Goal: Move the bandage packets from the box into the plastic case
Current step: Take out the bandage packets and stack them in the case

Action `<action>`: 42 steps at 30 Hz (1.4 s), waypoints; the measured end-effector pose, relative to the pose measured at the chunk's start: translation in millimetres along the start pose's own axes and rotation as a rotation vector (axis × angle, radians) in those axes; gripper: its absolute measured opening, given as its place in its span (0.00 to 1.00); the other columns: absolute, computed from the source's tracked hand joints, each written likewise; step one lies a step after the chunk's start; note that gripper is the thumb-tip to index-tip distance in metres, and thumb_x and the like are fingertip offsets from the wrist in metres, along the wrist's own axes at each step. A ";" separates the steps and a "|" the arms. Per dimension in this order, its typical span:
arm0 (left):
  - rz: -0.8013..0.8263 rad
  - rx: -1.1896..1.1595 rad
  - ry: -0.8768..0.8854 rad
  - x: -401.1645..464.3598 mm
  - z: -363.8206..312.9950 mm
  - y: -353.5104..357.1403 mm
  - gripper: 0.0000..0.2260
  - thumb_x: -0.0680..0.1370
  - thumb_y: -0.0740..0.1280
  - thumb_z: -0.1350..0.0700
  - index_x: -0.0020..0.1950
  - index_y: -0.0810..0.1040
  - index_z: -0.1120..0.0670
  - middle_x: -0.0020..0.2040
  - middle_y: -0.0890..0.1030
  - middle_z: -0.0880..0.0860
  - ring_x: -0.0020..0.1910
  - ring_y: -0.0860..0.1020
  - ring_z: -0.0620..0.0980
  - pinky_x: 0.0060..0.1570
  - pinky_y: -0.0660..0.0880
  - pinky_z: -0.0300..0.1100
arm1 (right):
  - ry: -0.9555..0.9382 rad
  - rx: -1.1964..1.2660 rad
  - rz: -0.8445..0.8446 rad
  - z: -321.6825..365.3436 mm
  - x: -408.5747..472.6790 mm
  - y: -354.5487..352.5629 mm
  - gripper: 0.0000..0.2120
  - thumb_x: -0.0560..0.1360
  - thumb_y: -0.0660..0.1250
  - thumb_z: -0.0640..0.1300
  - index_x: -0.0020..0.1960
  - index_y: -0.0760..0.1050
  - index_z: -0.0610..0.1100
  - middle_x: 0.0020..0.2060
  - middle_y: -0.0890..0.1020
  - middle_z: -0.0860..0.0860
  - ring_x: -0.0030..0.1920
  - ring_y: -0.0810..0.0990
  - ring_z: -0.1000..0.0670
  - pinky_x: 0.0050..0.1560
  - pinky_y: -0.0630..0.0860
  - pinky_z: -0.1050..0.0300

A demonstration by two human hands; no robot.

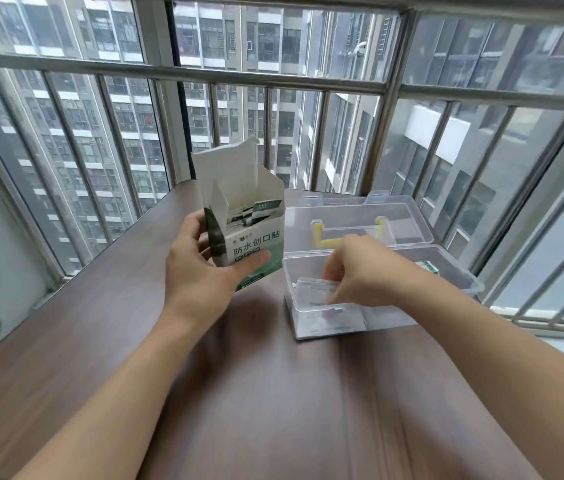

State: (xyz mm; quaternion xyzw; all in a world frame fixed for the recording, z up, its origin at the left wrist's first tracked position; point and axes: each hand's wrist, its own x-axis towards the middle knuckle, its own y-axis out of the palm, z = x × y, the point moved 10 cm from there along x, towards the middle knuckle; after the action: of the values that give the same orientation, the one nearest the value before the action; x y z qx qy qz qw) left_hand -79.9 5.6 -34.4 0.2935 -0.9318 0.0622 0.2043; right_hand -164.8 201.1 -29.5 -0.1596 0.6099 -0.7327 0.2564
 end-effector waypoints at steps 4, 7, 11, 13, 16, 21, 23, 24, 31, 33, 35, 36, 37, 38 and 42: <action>-0.002 -0.027 -0.006 -1.9 0.8 -0.9 0.34 0.57 0.83 0.52 0.61 0.76 0.53 0.52 0.85 0.48 0.53 0.83 0.50 0.52 0.81 0.48 | -0.043 -0.016 -0.069 4.6 -2.0 -7.4 0.11 0.67 0.78 0.41 0.34 0.77 0.49 0.31 0.79 0.55 0.36 0.79 0.50 0.36 0.75 0.59; -0.009 -0.051 -0.022 -2.2 3.1 -3.7 0.34 0.57 0.82 0.52 0.61 0.76 0.54 0.52 0.85 0.47 0.53 0.84 0.49 0.51 0.81 0.47 | -0.101 0.015 -0.020 8.2 -4.3 -4.1 0.11 0.67 0.80 0.44 0.35 0.77 0.50 0.32 0.80 0.57 0.34 0.78 0.55 0.37 0.75 0.60; -0.009 -0.061 -0.032 -1.2 5.0 -4.9 0.34 0.57 0.82 0.54 0.61 0.76 0.53 0.53 0.85 0.49 0.53 0.84 0.49 0.52 0.82 0.48 | -0.117 0.109 0.173 4.0 -7.4 6.7 0.08 0.71 0.78 0.54 0.38 0.82 0.51 0.34 0.84 0.56 0.36 0.80 0.57 0.39 0.76 0.61; -0.008 -0.060 -0.029 -0.7 4.9 -5.1 0.34 0.58 0.82 0.54 0.61 0.76 0.53 0.54 0.85 0.49 0.53 0.83 0.50 0.52 0.82 0.50 | -0.115 0.125 0.231 -0.5 -6.1 9.7 0.05 0.72 0.77 0.51 0.42 0.84 0.51 0.37 0.85 0.57 0.40 0.82 0.57 0.47 0.80 0.57; -0.005 -0.054 -0.029 -1.4 4.6 -4.5 0.34 0.58 0.82 0.53 0.61 0.76 0.53 0.54 0.84 0.48 0.54 0.83 0.50 0.53 0.81 0.51 | -0.110 0.120 0.217 -3.5 -0.9 9.2 0.02 0.74 0.76 0.47 0.44 0.83 0.51 0.39 0.84 0.57 0.42 0.82 0.54 0.51 0.80 0.53; 0.004 -0.050 -0.022 -2.0 3.6 -2.5 0.34 0.58 0.82 0.53 0.62 0.75 0.53 0.55 0.84 0.48 0.54 0.83 0.50 0.53 0.81 0.50 | -0.154 0.176 0.209 -2.3 0.7 7.5 0.05 0.76 0.74 0.44 0.52 0.83 0.47 0.44 0.85 0.55 0.43 0.80 0.55 0.49 0.77 0.60; 0.002 -0.040 -0.022 -1.9 4.1 -2.9 0.34 0.58 0.82 0.53 0.61 0.76 0.53 0.54 0.84 0.48 0.53 0.83 0.50 0.53 0.81 0.50 | -0.128 0.193 0.292 -5.8 0.9 14.6 0.04 0.77 0.73 0.46 0.52 0.83 0.49 0.44 0.85 0.57 0.45 0.80 0.56 0.50 0.76 0.61; 0.001 -0.037 -0.026 -2.3 5.2 -3.2 0.34 0.58 0.82 0.53 0.61 0.75 0.53 0.54 0.84 0.48 0.53 0.83 0.50 0.53 0.81 0.50 | -0.112 0.196 0.322 -8.4 2.4 17.9 0.04 0.77 0.72 0.46 0.51 0.83 0.50 0.44 0.85 0.57 0.44 0.80 0.55 0.51 0.76 0.59; 0.001 -0.040 -0.025 -3.5 5.8 -4.0 0.35 0.58 0.82 0.53 0.62 0.75 0.54 0.55 0.84 0.49 0.54 0.83 0.50 0.52 0.82 0.49 | -0.076 0.298 0.424 -10.7 3.0 29.2 0.01 0.76 0.73 0.44 0.47 0.82 0.49 0.34 0.77 0.57 0.35 0.71 0.55 0.37 0.71 0.60; 0.000 -0.045 -0.026 -3.7 5.9 -4.4 0.35 0.58 0.82 0.53 0.62 0.75 0.54 0.55 0.84 0.49 0.54 0.83 0.50 0.52 0.82 0.49 | -0.116 0.293 0.320 -7.3 1.8 15.3 0.02 0.76 0.74 0.45 0.48 0.83 0.48 0.37 0.81 0.56 0.36 0.75 0.55 0.39 0.74 0.60; 0.000 -0.050 -0.027 -3.5 6.4 -4.5 0.35 0.58 0.82 0.53 0.62 0.75 0.54 0.55 0.84 0.49 0.54 0.83 0.50 0.52 0.81 0.49 | -0.194 0.265 0.187 -1.5 -3.3 -0.8 0.02 0.74 0.75 0.45 0.45 0.83 0.49 0.38 0.84 0.57 0.37 0.80 0.58 0.43 0.77 0.61; -0.001 -0.051 -0.025 -3.3 6.5 -4.6 0.34 0.58 0.82 0.53 0.62 0.75 0.53 0.55 0.84 0.49 0.54 0.83 0.50 0.52 0.81 0.49 | -0.236 0.263 0.138 2.5 -7.0 -5.9 0.03 0.73 0.76 0.43 0.43 0.83 0.50 0.36 0.84 0.57 0.36 0.80 0.59 0.41 0.77 0.63; -0.001 -0.048 -0.022 -3.1 6.5 -4.7 0.34 0.58 0.82 0.52 0.62 0.75 0.53 0.55 0.84 0.49 0.54 0.83 0.50 0.52 0.82 0.49 | -0.261 0.261 0.112 5.0 -10.1 -7.6 0.04 0.72 0.77 0.42 0.41 0.83 0.49 0.33 0.83 0.58 0.34 0.79 0.60 0.37 0.77 0.65; -0.001 -0.043 -0.021 -2.8 6.9 -4.7 0.34 0.58 0.82 0.52 0.61 0.75 0.53 0.55 0.84 0.49 0.54 0.83 0.50 0.52 0.82 0.49 | -0.269 0.258 0.122 6.2 -12.5 -5.3 0.05 0.71 0.77 0.40 0.39 0.83 0.48 0.31 0.82 0.58 0.32 0.78 0.60 0.35 0.75 0.66; 0.002 -0.042 -0.022 -2.4 8.8 -3.7 0.34 0.58 0.83 0.53 0.61 0.75 0.53 0.55 0.84 0.50 0.54 0.83 0.51 0.53 0.81 0.51 | -0.201 0.242 0.302 0.9 -15.1 14.6 0.04 0.71 0.78 0.45 0.39 0.84 0.48 0.33 0.84 0.53 0.33 0.77 0.58 0.38 0.74 0.60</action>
State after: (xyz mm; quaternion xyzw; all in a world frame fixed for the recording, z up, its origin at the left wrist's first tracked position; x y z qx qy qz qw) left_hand -79.0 1.8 -43.4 0.2887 -0.9355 0.0395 0.2000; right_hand -149.3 207.1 -42.4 -0.1069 0.5055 -0.7344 0.4401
